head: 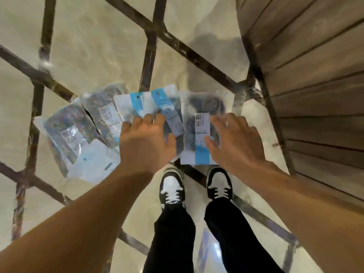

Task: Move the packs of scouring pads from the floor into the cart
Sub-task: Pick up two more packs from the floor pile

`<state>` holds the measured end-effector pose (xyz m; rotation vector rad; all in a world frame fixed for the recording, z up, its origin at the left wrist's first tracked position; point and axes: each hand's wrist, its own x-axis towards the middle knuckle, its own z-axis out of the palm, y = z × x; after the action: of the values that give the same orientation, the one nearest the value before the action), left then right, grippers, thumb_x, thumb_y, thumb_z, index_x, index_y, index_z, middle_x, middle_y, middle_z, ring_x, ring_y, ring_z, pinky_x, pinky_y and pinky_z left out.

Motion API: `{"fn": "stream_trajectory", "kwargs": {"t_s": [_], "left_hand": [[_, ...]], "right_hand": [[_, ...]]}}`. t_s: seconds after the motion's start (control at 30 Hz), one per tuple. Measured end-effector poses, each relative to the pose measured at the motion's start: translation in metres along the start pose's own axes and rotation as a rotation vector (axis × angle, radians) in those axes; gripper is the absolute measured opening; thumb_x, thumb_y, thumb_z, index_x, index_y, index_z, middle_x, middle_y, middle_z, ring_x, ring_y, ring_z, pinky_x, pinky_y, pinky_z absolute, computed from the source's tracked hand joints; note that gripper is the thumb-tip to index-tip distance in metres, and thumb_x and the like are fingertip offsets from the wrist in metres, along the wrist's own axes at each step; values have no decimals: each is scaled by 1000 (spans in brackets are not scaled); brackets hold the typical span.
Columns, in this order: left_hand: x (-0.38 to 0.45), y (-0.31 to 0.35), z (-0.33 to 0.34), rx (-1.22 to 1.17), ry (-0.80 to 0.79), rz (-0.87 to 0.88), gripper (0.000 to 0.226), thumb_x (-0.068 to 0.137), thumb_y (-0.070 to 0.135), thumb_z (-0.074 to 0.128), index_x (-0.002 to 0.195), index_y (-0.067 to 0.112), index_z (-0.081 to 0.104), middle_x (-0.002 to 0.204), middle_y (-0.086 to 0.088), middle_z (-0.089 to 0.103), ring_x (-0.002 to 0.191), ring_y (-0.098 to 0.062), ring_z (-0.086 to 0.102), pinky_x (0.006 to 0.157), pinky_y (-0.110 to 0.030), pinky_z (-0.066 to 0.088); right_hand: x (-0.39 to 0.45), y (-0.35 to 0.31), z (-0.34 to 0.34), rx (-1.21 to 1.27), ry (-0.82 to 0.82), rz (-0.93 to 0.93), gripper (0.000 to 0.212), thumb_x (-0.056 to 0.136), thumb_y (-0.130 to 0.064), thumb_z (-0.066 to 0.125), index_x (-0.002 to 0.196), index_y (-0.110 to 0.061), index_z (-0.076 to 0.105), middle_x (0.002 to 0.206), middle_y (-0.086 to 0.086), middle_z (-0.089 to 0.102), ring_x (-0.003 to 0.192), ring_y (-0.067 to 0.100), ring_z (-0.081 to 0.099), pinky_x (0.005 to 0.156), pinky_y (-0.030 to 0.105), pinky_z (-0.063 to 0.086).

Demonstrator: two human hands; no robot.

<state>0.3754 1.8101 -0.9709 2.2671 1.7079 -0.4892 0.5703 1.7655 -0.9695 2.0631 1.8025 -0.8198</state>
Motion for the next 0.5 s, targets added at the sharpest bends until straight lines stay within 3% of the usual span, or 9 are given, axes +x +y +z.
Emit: {"fn": "stream_trajectory", "kwargs": {"t_s": [0.1, 0.2, 0.27, 0.4, 0.5], "left_hand": [[24, 0, 52, -35, -109, -34, 46, 84, 41, 54, 117, 10, 67, 98, -19, 70, 97, -43, 64, 84, -48, 47], [48, 0, 92, -29, -106, -100, 51, 92, 49, 55, 130, 14, 59, 115, -17, 66, 112, -41, 59, 94, -47, 43], [57, 1, 112, -33, -105, -113, 52, 95, 50, 51, 132, 14, 57, 117, -17, 65, 112, -40, 58, 95, -46, 43], [67, 9, 136, -103, -69, -110, 51, 96, 49, 56, 129, 11, 55, 116, -18, 64, 101, -40, 62, 79, -44, 48], [73, 21, 143, -307, -114, -311, 63, 95, 51, 62, 141, 16, 39, 132, -16, 51, 114, -41, 58, 84, -47, 48]], "right_hand": [[34, 14, 48, -89, -32, -25, 61, 103, -53, 43, 156, -25, 32, 151, 13, 38, 135, 36, 41, 99, 50, 41], [67, 27, 86, -129, -32, -1, 63, 102, -54, 45, 153, -20, 33, 154, 19, 31, 134, 40, 40, 97, 53, 42], [84, 34, 103, -97, -31, 74, 64, 102, -57, 42, 152, -19, 30, 158, 22, 24, 136, 42, 38, 99, 55, 42], [99, 35, 122, 100, -26, 221, 75, 98, -65, 42, 153, -19, 21, 151, 25, 32, 129, 45, 46, 96, 54, 45], [101, 29, 132, 382, 24, 301, 79, 92, -60, 62, 146, -17, 24, 145, 23, 39, 129, 45, 45, 98, 58, 48]]}}
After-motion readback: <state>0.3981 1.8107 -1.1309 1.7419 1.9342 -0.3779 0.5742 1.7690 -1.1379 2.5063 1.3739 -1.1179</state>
